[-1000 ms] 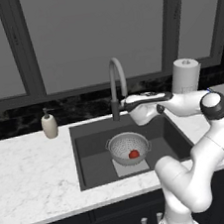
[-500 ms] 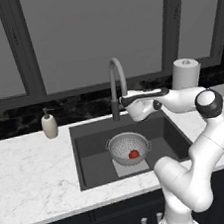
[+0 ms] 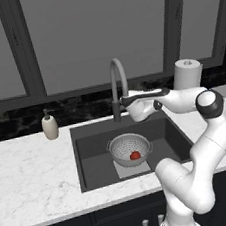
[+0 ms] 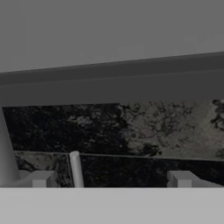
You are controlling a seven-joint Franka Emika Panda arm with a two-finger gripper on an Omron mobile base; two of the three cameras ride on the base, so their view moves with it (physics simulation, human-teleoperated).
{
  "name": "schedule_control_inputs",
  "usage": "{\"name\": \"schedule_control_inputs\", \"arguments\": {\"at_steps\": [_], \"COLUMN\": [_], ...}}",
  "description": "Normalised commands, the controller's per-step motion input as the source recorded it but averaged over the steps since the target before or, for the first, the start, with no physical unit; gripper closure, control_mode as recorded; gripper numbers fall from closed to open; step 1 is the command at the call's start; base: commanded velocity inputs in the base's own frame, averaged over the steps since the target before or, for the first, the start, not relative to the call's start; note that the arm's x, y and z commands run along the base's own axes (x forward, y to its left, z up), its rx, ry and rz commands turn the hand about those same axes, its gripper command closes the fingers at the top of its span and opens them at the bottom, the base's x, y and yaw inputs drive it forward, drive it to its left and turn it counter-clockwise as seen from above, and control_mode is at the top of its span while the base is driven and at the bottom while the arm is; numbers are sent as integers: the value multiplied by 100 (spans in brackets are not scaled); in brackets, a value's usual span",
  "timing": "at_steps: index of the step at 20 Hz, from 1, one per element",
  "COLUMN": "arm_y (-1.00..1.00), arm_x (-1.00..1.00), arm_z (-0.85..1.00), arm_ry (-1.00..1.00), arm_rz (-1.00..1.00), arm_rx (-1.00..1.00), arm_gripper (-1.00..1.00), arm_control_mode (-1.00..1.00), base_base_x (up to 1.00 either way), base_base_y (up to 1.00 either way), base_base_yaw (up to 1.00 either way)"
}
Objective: Put the colander in the sink, put the apple in the colander, and turn on the sink faucet and pour water over the colander.
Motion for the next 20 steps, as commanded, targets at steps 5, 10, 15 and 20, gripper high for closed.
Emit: {"name": "schedule_control_inputs", "arguments": {"at_steps": [5, 10, 15, 20], "arm_y": [0, 0, 0, -7], "arm_x": [11, 7, 1, 0], "arm_z": [0, 0, 0, -1], "arm_ry": [0, 0, 0, 0], "arm_rz": [0, 0, 0, 0], "arm_rx": [0, 0, 0, 0], "arm_gripper": [-100, -100, -100, -100], "arm_control_mode": [-100, -100, -100, -100], "base_base_x": [0, 0, 0, 0], "base_base_y": [0, 0, 0, 0], "base_base_yaw": [0, 0, 0, 0]}}
